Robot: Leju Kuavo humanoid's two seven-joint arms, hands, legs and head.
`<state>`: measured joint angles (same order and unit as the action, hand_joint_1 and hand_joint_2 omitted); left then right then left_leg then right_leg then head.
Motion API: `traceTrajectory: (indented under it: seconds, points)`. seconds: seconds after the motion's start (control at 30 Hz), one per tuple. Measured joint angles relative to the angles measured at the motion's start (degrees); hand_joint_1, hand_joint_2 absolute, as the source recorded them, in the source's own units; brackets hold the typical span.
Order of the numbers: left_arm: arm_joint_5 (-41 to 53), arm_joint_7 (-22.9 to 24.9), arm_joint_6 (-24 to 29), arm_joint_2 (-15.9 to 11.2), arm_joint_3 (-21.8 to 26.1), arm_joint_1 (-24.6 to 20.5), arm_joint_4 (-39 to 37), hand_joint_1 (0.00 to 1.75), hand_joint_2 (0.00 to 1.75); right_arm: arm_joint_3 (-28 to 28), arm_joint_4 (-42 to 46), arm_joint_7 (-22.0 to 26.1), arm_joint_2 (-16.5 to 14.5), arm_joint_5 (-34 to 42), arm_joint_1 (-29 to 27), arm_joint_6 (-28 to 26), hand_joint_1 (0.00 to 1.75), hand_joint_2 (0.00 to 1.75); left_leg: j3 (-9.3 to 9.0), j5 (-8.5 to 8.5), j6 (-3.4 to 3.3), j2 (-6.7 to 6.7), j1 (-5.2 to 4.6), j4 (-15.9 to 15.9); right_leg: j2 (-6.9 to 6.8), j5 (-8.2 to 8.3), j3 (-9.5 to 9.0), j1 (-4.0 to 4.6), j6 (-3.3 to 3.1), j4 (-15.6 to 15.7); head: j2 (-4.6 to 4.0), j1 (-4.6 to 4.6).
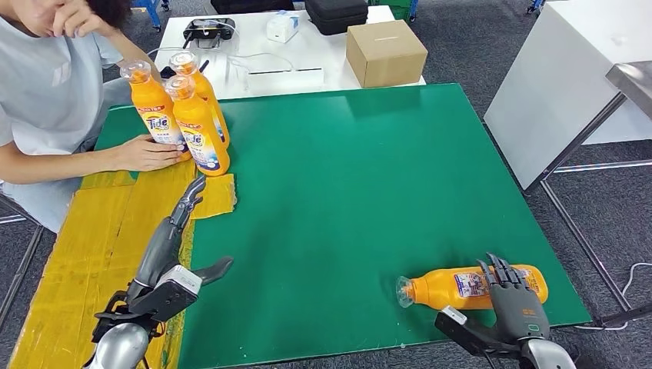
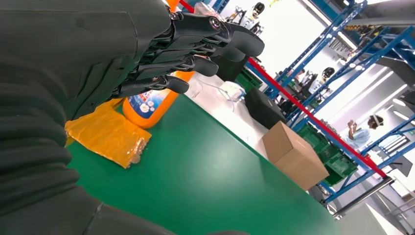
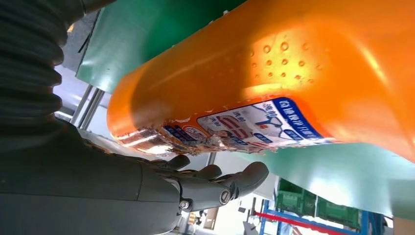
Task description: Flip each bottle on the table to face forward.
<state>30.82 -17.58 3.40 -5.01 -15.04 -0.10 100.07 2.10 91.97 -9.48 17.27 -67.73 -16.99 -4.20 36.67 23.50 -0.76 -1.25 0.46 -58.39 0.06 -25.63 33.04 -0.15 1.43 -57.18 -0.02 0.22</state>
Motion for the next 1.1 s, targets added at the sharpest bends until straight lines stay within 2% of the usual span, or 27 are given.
traceTrajectory:
  seconds: [1.03,1.07,1.1]
  points:
    - [-0.6,0.5,-0.5,0.0,0.0,-0.4,-1.6,0.0,1.75,0.0,-1.0,-0.6,1.9,1.4,0.0,1.9,0.01,1.75,-0.14,0.0,-0.01,-0.01,0.0,0.0,0.0,0.0,-0.13,-0.01,0.0,0.0,0.0,0.01]
    - [-0.9,0.5,-0.6,0.0,0.0,-0.5,-1.7,0.0,1.75,0.0,-1.1,-0.6,2.1,1.7,0.0,2.2,0.13,1.75,-0.15,0.0,-0.01,-0.01,0.0,0.0,0.0,0.0,-0.13,-0.01,0.0,0.0,0.0,0.01]
    - [-1.2,0.5,-0.8,0.0,0.0,-0.5,-1.8,0.0,1.75,0.1,-1.2,-0.6,2.3,2.1,0.0,2.5,0.48,1.75,-0.15,0.0,-0.01,0.0,0.0,0.0,0.0,0.0,-0.13,-0.01,0.0,0.0,0.0,0.01]
